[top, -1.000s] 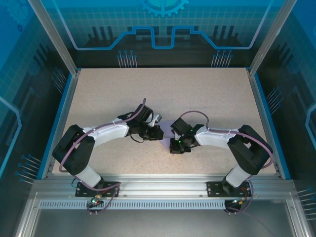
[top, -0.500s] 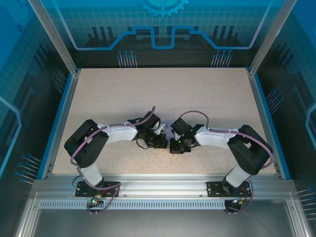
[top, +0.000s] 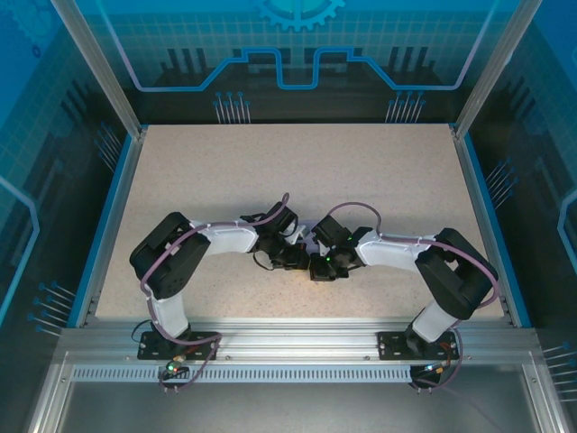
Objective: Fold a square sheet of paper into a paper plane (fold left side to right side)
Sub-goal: Fold the paper at the center of the table.
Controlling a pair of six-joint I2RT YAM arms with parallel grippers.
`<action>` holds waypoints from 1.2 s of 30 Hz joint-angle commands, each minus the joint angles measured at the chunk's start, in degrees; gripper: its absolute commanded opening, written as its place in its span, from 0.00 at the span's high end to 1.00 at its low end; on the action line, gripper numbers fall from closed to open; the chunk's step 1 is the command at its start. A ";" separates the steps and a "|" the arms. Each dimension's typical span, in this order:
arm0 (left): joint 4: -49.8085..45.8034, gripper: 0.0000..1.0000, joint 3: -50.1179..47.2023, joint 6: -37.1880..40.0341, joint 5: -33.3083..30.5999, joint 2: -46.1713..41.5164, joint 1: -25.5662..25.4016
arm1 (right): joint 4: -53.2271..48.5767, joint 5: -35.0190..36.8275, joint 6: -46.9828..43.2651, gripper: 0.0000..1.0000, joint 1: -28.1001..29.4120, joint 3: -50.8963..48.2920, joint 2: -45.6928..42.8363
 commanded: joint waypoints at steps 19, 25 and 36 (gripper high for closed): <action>-7.00 0.92 3.17 4.25 -6.31 2.67 0.26 | -7.16 2.69 -1.42 1.00 -0.68 -1.64 2.68; -8.10 0.92 2.81 4.97 -8.37 2.72 1.02 | -7.58 2.70 -1.75 1.00 -0.84 -1.55 2.96; -10.06 0.93 3.20 7.52 -9.99 2.58 4.74 | -8.23 2.68 -2.11 1.00 -0.86 -1.90 3.03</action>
